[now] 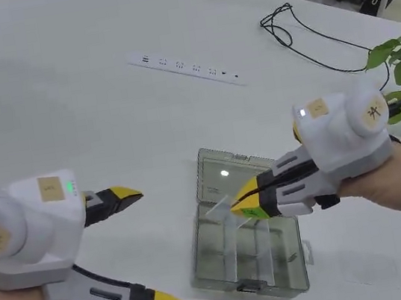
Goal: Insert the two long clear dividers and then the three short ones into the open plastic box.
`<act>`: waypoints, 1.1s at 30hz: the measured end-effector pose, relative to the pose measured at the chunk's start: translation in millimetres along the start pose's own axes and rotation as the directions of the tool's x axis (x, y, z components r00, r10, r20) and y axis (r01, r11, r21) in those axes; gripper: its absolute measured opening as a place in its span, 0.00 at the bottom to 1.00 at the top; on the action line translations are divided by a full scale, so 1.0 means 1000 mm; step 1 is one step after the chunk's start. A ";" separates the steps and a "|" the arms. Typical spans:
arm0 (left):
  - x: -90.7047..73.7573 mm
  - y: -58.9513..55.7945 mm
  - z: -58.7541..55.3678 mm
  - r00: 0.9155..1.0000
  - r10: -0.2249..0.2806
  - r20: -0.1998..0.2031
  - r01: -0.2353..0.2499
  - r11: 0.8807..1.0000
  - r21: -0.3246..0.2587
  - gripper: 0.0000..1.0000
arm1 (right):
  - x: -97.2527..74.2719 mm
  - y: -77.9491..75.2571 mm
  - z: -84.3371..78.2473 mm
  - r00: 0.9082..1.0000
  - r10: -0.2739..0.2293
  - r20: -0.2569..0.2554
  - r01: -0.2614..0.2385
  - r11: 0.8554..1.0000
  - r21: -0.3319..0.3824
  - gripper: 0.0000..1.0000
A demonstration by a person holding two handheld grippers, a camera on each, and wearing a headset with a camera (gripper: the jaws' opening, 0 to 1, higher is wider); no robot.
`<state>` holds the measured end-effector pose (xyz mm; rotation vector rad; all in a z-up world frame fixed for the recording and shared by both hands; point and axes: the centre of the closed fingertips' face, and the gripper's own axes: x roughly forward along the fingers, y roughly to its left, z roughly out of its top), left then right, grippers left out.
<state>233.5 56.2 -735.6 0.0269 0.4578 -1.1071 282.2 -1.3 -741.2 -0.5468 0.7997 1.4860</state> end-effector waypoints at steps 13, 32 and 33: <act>0.001 -0.002 0.001 1.000 -0.002 0.000 0.002 1.000 -0.003 1.00 | 0.006 0.001 -0.010 1.000 0.005 -0.014 -0.004 1.000 0.016 0.03; 0.002 -0.002 0.000 1.000 -0.005 0.000 0.005 1.000 -0.009 1.00 | 0.017 0.003 -0.015 0.999 -0.001 -0.050 -0.001 1.000 -0.028 0.03; 0.002 -0.002 0.000 1.000 -0.006 0.000 0.006 1.000 -0.010 1.00 | 0.018 0.004 -0.015 0.999 -0.002 -0.054 0.000 0.999 -0.034 0.03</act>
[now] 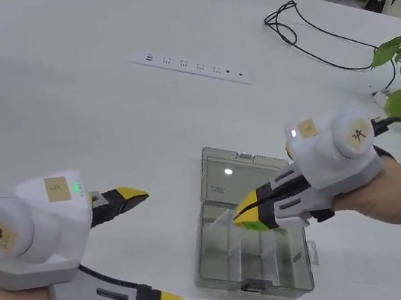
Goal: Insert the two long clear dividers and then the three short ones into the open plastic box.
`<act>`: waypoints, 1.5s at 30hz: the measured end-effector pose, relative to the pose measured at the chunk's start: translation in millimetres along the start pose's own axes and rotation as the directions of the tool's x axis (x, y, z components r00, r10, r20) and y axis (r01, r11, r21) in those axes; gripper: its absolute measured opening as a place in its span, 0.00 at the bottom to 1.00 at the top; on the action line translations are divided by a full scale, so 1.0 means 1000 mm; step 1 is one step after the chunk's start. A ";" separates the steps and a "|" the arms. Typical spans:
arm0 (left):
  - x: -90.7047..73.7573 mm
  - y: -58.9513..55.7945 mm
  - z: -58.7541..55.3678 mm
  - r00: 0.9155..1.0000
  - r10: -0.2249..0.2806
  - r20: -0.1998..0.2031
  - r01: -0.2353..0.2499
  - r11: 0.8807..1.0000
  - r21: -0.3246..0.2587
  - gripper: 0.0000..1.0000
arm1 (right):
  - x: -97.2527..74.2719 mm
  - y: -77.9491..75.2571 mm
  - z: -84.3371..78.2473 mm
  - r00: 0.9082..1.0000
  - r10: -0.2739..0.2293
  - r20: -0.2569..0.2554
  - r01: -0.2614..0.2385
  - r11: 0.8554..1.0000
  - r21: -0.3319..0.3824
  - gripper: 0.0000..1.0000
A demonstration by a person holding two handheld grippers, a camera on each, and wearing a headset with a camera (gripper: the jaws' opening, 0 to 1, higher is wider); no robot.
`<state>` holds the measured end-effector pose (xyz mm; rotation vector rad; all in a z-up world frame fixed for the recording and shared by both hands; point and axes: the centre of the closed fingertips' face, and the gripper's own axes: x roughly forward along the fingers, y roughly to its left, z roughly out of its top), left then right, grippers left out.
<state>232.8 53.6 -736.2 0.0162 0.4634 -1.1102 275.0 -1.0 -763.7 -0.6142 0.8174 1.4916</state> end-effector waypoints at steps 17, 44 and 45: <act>0.002 -0.002 -0.001 1.000 -0.012 -0.003 0.012 1.000 0.000 1.00 | 0.021 0.001 -0.005 0.998 0.004 -0.066 -0.007 0.999 -0.044 0.03; 0.005 -0.001 -0.003 1.000 -0.019 -0.007 0.019 1.000 -0.006 1.00 | 0.046 0.000 -0.020 0.987 0.016 -0.161 -0.027 0.998 -0.063 0.03; 0.005 0.000 -0.003 1.000 -0.019 -0.008 0.019 1.000 -0.003 1.00 | 0.047 0.000 -0.021 0.986 0.014 -0.165 -0.025 0.998 -0.064 0.03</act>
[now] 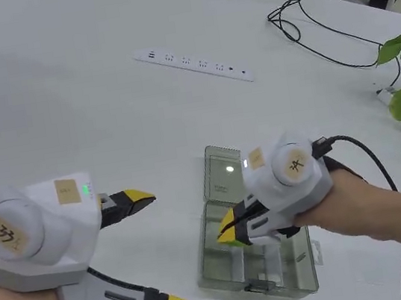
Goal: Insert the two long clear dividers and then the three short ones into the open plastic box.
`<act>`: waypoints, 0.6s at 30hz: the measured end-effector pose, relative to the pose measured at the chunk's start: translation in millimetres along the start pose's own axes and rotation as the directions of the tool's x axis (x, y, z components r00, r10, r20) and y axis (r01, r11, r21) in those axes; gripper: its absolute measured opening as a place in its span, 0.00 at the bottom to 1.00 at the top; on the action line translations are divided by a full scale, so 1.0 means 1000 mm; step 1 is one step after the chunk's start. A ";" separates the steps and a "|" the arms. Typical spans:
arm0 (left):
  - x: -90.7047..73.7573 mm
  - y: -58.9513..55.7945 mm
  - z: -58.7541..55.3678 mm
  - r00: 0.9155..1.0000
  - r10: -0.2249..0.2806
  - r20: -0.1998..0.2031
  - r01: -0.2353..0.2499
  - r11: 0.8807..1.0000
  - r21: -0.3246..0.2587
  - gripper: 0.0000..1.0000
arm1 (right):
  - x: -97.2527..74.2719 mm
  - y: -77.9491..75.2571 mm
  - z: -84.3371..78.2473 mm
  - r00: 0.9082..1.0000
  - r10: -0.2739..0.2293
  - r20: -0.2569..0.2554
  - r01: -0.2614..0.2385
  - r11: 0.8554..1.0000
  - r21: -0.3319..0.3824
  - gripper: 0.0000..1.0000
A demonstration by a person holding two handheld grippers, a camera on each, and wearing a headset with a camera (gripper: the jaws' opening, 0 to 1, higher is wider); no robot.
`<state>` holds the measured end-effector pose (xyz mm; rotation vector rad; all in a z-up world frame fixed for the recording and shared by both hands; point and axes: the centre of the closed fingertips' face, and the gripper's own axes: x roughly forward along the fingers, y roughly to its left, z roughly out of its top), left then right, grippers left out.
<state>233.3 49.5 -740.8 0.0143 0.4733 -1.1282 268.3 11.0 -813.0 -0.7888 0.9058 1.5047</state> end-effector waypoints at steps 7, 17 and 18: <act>0.002 0.000 0.001 1.000 -0.002 0.003 0.002 1.000 -0.002 1.00 | 0.004 0.000 -0.003 0.999 -0.017 -0.031 0.016 0.999 -0.027 0.03; 0.004 0.000 0.003 1.000 -0.003 0.006 0.003 1.000 -0.005 1.00 | 0.005 -0.001 -0.004 0.999 -0.025 -0.041 0.025 1.000 -0.015 0.03; 0.003 0.001 0.003 1.000 -0.001 0.006 0.001 1.000 -0.005 1.00 | 0.006 -0.001 -0.005 0.999 -0.025 -0.041 0.024 1.000 -0.014 0.03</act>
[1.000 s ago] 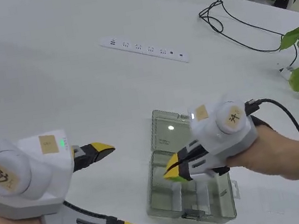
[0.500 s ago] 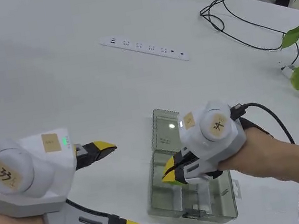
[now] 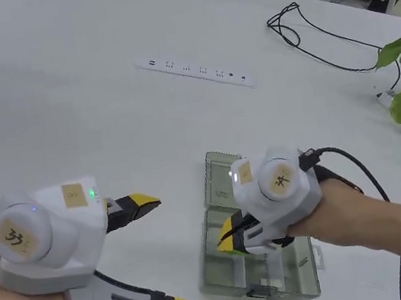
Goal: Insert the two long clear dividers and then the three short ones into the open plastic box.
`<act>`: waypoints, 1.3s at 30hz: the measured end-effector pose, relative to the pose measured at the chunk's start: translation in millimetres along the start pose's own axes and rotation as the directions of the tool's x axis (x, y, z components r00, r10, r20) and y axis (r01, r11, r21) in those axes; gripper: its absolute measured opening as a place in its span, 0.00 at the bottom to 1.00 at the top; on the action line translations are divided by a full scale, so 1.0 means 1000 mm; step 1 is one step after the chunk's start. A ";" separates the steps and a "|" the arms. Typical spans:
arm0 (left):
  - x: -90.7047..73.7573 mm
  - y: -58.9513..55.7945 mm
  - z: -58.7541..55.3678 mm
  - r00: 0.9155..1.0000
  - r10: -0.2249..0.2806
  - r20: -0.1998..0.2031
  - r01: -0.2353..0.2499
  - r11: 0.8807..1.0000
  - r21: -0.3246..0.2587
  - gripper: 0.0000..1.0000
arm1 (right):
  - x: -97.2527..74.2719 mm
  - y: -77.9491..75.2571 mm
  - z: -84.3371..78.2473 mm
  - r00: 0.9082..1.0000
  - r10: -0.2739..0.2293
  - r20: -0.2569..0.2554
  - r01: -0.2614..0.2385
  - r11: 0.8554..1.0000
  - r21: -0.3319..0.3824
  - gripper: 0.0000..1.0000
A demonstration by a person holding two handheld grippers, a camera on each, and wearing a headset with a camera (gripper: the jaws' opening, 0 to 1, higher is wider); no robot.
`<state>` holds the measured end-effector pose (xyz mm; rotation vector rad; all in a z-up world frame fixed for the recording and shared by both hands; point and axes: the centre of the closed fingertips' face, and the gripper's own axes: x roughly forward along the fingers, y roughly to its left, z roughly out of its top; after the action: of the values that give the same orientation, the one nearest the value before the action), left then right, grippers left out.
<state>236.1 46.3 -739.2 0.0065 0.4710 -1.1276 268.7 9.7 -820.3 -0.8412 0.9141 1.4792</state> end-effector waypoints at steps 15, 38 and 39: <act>-0.001 -0.002 0.010 1.000 0.020 0.002 -0.020 1.000 0.003 1.00 | -0.021 -0.007 0.011 0.994 -0.044 0.103 0.035 0.996 0.087 0.12; 0.001 -0.010 0.026 1.000 0.029 -0.010 -0.029 0.999 0.031 1.00 | -0.128 -0.010 -0.010 0.909 -0.258 0.327 0.157 0.940 0.304 0.20; 0.001 -0.010 0.026 0.999 0.030 -0.011 -0.029 0.999 0.031 1.00 | -0.131 -0.010 -0.013 0.907 -0.263 0.328 0.159 0.937 0.310 0.21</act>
<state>237.2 34.5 -713.8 0.0472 0.4624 -1.1064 291.4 -59.1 -710.1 -0.4227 0.7003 1.2259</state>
